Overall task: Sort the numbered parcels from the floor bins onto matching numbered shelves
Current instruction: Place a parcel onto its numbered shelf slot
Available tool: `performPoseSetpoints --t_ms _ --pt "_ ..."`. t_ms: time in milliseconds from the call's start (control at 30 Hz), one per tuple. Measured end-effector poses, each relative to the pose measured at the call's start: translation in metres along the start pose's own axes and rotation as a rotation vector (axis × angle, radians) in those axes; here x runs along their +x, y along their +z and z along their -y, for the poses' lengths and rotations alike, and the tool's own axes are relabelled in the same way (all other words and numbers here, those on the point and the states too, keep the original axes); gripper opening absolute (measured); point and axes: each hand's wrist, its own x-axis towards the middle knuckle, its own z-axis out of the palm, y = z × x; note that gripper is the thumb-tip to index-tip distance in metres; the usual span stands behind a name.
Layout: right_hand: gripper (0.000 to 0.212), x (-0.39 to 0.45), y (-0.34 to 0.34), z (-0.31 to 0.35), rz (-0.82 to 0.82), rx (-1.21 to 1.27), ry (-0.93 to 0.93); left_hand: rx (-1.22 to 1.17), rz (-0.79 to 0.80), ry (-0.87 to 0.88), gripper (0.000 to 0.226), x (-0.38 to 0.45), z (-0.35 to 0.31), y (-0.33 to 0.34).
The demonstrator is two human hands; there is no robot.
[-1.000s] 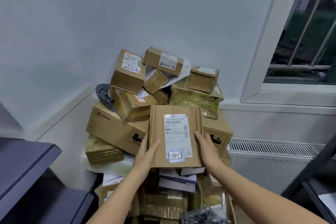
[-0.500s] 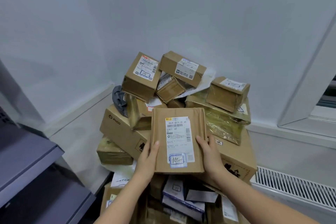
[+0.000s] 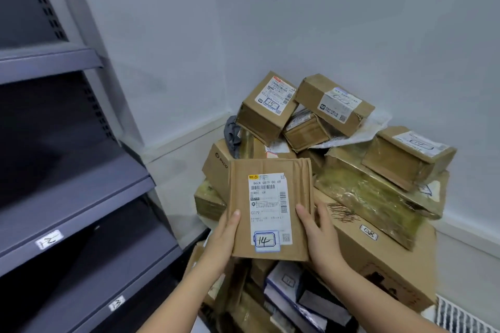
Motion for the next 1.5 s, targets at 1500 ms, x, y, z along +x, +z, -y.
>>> performPoseSetpoints --t_ms 1500 --pt "0.026 -0.387 0.288 -0.001 1.059 -0.276 -0.132 0.012 -1.011 -0.213 0.048 -0.483 0.126 -0.253"
